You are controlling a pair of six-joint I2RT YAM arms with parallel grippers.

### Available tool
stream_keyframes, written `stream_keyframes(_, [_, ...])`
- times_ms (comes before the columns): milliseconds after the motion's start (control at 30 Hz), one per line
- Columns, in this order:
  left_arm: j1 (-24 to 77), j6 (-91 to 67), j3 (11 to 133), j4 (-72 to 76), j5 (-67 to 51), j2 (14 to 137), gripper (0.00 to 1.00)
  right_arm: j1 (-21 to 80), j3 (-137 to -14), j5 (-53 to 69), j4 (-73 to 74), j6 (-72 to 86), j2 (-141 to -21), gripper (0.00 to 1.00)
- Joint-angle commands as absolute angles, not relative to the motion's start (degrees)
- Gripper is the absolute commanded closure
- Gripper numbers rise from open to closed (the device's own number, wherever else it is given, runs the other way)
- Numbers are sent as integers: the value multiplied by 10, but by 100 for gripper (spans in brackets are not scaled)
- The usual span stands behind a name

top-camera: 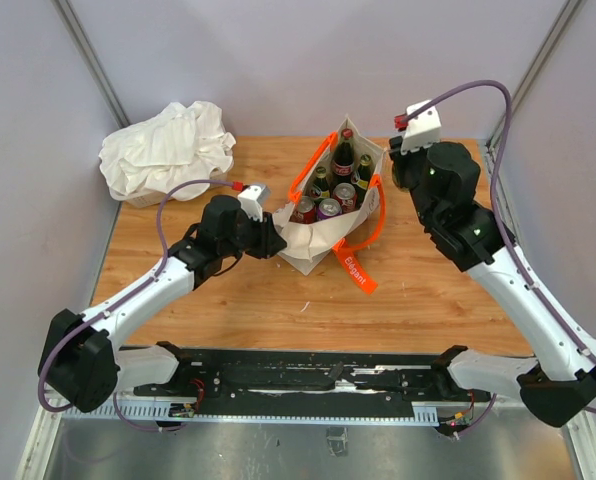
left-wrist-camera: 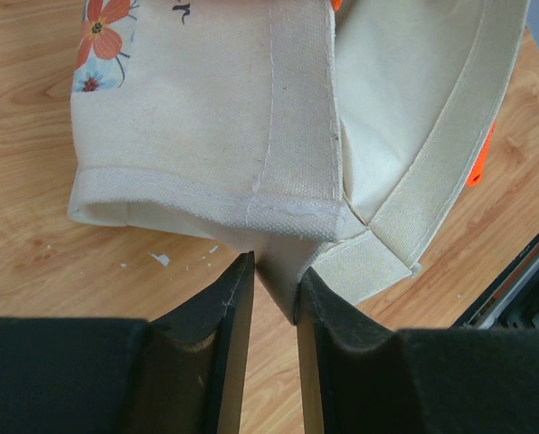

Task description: Take the beverage out of the canvas bag

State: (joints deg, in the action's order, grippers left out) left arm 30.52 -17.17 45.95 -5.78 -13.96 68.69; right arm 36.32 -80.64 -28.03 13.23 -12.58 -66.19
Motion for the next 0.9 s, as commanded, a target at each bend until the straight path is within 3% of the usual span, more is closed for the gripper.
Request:
stream_keyframes(0, [305,-164,469,-64,-132,678,70,280,-777,-278,58,-61,-633,99])
stream_keyframes(467, [305,-161,466,-46,-134,707,71,83,-567,-127,-101,81,-654,99])
stream_keyframes(867, [305,-165,459,-37,-130,715,68,54,-498,-115,-206,78,-723,99])
